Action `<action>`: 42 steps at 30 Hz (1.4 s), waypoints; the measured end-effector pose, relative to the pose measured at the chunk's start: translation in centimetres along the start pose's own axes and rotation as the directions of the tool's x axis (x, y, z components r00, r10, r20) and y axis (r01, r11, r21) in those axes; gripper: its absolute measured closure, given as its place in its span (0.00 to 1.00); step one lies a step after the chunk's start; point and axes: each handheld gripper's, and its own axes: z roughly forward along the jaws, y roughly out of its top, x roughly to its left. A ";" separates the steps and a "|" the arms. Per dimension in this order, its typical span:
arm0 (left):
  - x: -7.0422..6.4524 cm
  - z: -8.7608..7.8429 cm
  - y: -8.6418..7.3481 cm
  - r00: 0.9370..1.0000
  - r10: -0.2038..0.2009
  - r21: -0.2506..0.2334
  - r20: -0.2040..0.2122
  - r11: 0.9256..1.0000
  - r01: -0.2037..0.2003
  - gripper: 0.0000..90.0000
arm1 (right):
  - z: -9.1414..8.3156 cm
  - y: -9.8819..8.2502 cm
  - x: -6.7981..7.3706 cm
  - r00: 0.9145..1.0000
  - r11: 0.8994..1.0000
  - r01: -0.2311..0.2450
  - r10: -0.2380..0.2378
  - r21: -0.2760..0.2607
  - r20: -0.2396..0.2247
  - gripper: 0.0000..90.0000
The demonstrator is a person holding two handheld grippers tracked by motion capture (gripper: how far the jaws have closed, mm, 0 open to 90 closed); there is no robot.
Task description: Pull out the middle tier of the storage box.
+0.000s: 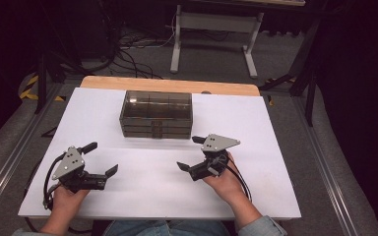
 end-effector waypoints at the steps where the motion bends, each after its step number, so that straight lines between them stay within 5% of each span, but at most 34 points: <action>1: 0.0 0.0 0.0 1.000 0.000 -0.001 0.000 1.000 0.000 0.00 | 0.1 0.1 0.0 1.000 1.000 0.003 -0.003 0.000 -0.001 0.03; 13: 0.0 0.0 0.0 1.000 0.000 -0.003 0.001 1.000 0.000 0.00 | 1.9 1.0 0.2 0.999 0.999 0.030 -0.030 -0.016 -0.022 0.03; 34: 0.0 0.0 0.0 1.000 0.000 -0.003 0.005 1.000 0.000 0.00 | 4.9 2.2 0.7 0.994 0.994 0.098 -0.096 0.038 -0.049 0.07; 42: 0.0 0.0 0.1 1.000 0.003 -0.017 0.013 1.000 -0.003 0.00 | 5.4 2.6 1.6 0.978 0.973 0.207 -0.208 0.107 -0.001 0.10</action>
